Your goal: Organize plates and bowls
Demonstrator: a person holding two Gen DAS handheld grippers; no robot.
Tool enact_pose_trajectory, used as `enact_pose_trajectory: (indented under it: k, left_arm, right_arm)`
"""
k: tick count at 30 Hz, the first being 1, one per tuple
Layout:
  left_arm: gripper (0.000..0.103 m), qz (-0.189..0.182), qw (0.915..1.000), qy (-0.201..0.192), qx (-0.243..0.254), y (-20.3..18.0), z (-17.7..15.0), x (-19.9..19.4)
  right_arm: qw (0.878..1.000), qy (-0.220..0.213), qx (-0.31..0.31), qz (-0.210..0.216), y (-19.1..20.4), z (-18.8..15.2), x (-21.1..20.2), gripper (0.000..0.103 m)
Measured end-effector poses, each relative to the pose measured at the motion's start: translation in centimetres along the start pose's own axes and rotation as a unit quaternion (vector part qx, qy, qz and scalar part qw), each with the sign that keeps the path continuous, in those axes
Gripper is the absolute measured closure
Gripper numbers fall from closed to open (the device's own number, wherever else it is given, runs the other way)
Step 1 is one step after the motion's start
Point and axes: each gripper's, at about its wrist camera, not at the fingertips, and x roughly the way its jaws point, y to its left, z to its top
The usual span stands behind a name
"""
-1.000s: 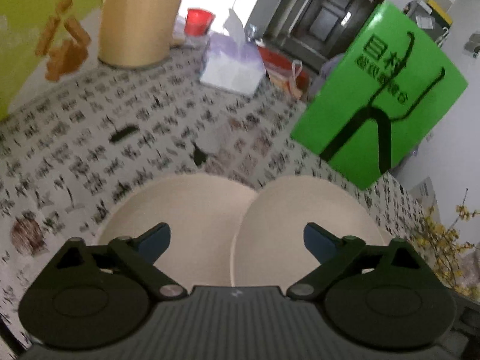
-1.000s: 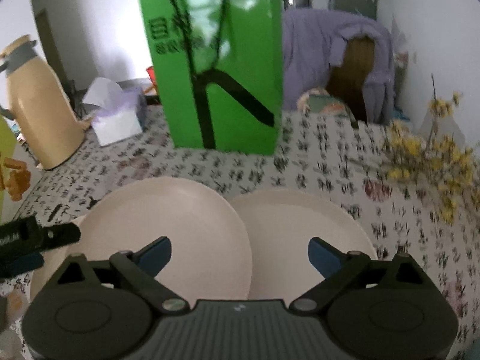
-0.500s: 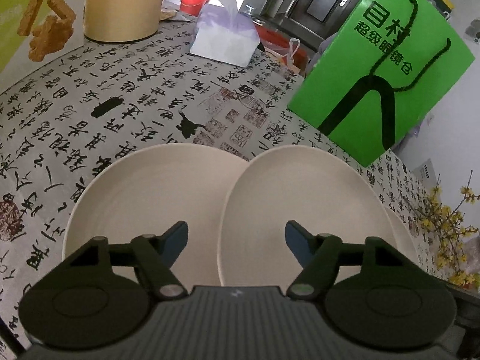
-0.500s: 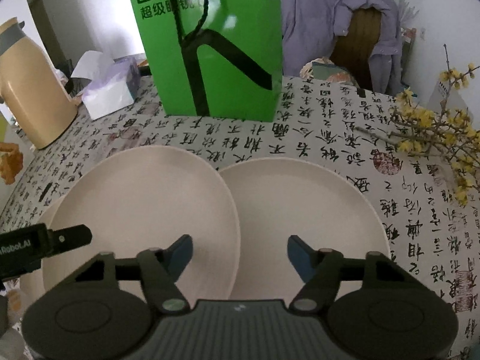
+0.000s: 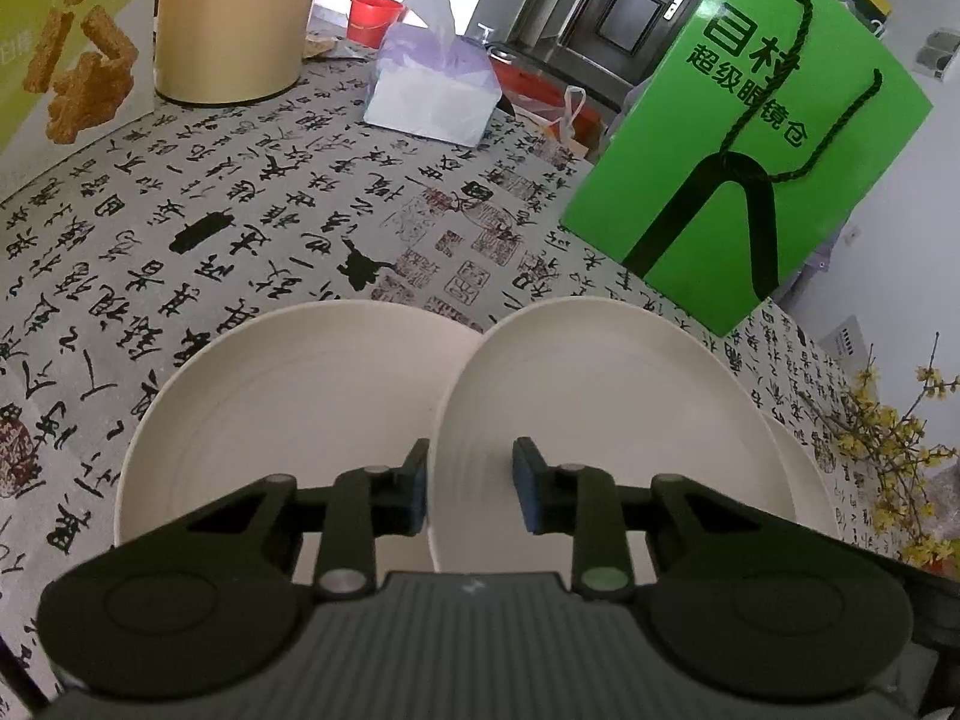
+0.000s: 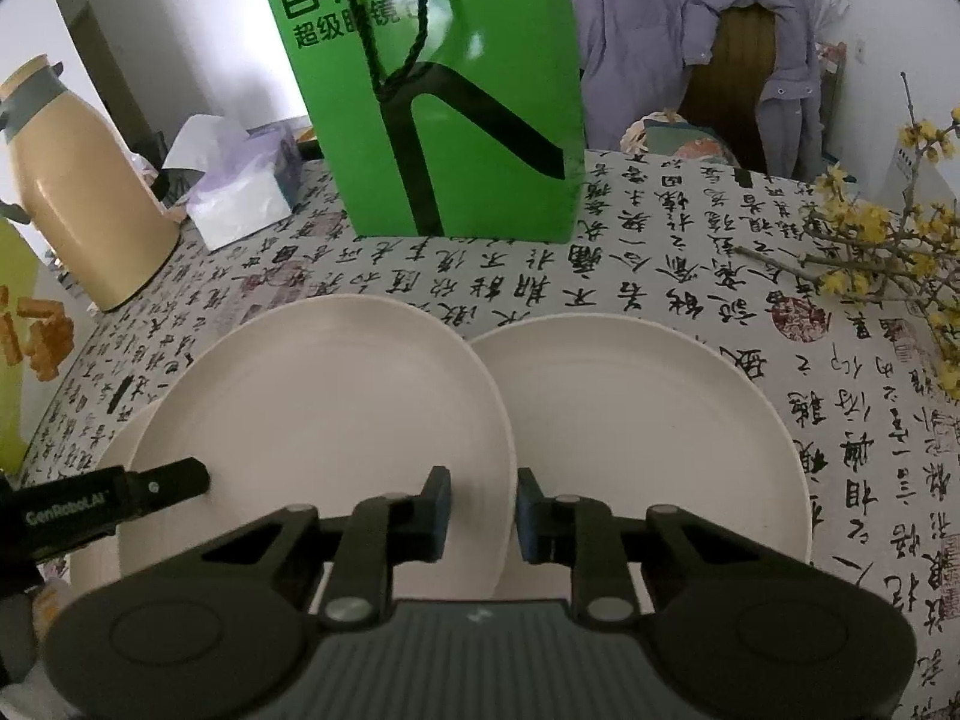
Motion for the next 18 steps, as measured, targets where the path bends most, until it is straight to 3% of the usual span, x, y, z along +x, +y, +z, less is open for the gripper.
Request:
enact_pose_trajectory:
  k: [18]
  left_arm:
    - [0.074,0.007,0.9998,-0.008,0.015,-0.35,-0.18,-0.15]
  right_arm:
    - [1.0,-0.022,-0.012,-0.002,0.07,-0.27,-0.75,0.084]
